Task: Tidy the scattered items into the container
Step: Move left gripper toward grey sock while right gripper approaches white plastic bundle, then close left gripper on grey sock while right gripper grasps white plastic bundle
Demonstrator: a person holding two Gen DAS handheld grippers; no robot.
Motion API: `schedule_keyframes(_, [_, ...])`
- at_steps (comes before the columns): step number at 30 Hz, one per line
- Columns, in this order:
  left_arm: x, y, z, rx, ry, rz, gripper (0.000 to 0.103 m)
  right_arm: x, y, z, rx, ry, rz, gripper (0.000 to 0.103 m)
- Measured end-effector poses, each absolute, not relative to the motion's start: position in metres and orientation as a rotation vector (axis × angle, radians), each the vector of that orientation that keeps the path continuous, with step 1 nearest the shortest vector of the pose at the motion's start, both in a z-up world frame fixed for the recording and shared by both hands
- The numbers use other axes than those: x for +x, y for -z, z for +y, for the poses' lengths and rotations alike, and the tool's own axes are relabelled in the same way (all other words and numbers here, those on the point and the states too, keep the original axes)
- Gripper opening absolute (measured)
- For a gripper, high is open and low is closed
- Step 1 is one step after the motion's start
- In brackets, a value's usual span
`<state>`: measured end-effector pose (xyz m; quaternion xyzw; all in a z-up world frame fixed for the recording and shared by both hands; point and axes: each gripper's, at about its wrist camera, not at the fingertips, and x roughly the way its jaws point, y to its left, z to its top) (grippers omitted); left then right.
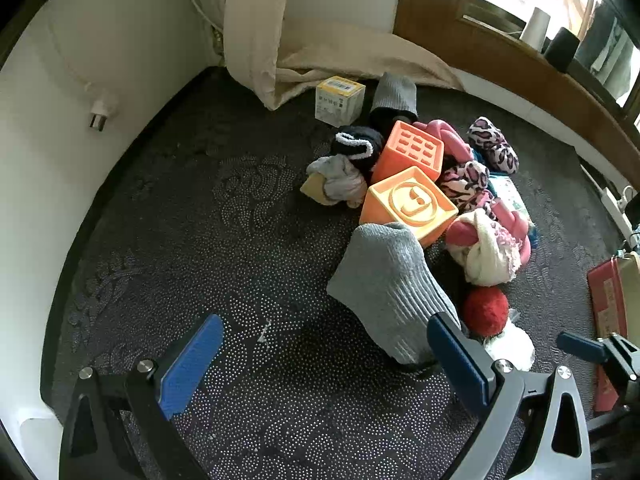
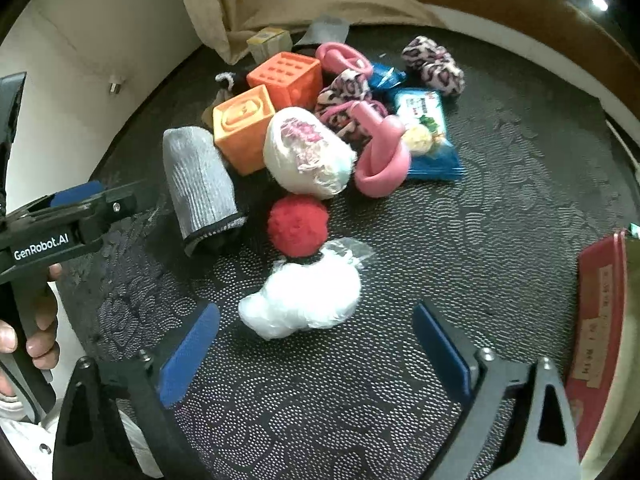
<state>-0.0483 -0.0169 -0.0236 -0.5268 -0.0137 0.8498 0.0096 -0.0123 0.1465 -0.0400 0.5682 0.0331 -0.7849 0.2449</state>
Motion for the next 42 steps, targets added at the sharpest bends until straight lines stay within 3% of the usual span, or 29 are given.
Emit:
schedule_keyframes(8, [-0.051, 0.029, -0.018, -1.669, -2.645, -0.048, 0.103, -0.030, 0.059, 0.143, 1.631, 2.067, 0.016, 0.074])
schedule_keyframes(17, [-0.056, 0.030, -0.017, -1.669, -2.632, -0.051, 0.103, -0.028, 0.057, 0.131, 1.611, 2.101, 0.142, 0.052])
schedule_keyframes(33, [-0.086, 0.042, 0.001, -1.720, -2.563, -0.162, 0.103, -0.025, 0.056, 0.147, 1.627, 2.167, 0.141, 0.051])
schedule_keyframes(37, [-0.095, 0.059, -0.007, -1.812, -2.520, -0.269, 0.103, -0.026, 0.057, 0.148, 1.628, 2.166, 0.136, 0.051])
schedule_keyframes(40, [-0.097, 0.067, -0.010, -1.829, -2.480, -0.316, 0.090, -0.026, 0.057, 0.148, 1.628, 2.166, 0.132, 0.051])
schedule_keyframes(42, [-0.097, 0.069, -0.009, -1.824, -2.447, -0.331, 0.069, -0.026, 0.057, 0.148, 1.629, 2.166, 0.129, 0.051])
